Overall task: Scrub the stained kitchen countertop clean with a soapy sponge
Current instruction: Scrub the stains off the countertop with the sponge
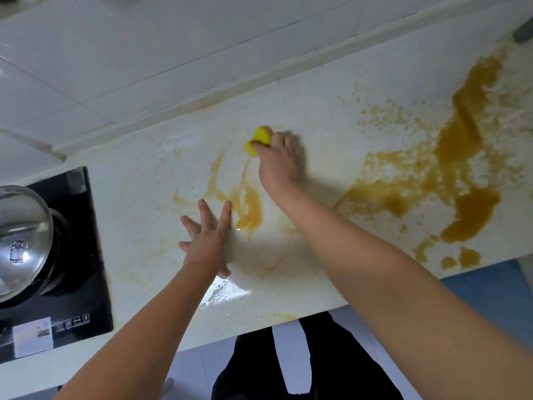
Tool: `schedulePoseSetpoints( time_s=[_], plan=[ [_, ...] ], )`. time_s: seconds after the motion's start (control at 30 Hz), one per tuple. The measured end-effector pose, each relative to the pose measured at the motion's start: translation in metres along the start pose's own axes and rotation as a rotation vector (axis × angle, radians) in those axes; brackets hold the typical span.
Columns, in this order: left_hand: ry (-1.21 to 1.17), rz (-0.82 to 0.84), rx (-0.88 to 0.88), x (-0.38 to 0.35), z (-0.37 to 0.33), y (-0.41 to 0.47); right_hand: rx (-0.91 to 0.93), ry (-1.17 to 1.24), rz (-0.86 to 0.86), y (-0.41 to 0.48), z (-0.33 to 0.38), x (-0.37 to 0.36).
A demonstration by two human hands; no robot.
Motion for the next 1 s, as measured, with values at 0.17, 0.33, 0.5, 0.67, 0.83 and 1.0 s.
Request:
schedulePoseSetpoints(
  time_s=[0.17, 0.33, 0.5, 0.67, 0.83, 1.0],
  plan=[
    [0.025, -0.004, -0.005, 0.001, 0.000, -0.002, 0.363, 0.107, 0.054, -0.078, 0.042, -0.016],
    [0.027, 0.003, -0.026, 0.001, 0.001, 0.000, 0.497, 0.099, -0.061, -0.173, -0.014, -0.006],
    [0.019, -0.009, -0.022, 0.001, -0.003, 0.000, 0.039, -0.072, -0.136, -0.160, -0.127, 0.028],
    [0.019, -0.031, -0.038, 0.001, -0.004, 0.001, -0.412, -0.107, -0.163, -0.132, -0.130, 0.034],
    [0.021, -0.041, -0.049, -0.001, -0.002, 0.004, -0.394, 0.001, -0.162, -0.174, -0.027, -0.006],
    [0.058, -0.060, -0.060, -0.002, -0.001, 0.005, 0.245, 0.107, -0.184, -0.231, 0.044, -0.037]
  ],
)
Point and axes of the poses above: each hand's wrist, its own y-axis towards the middle knuckle, its own x-axis out of the back of the hand, z = x × y, the point moved 4 cm from there along y, towards the middle knuckle, and after that the axes turned 12 degrees about x, right-handed, at the moved point
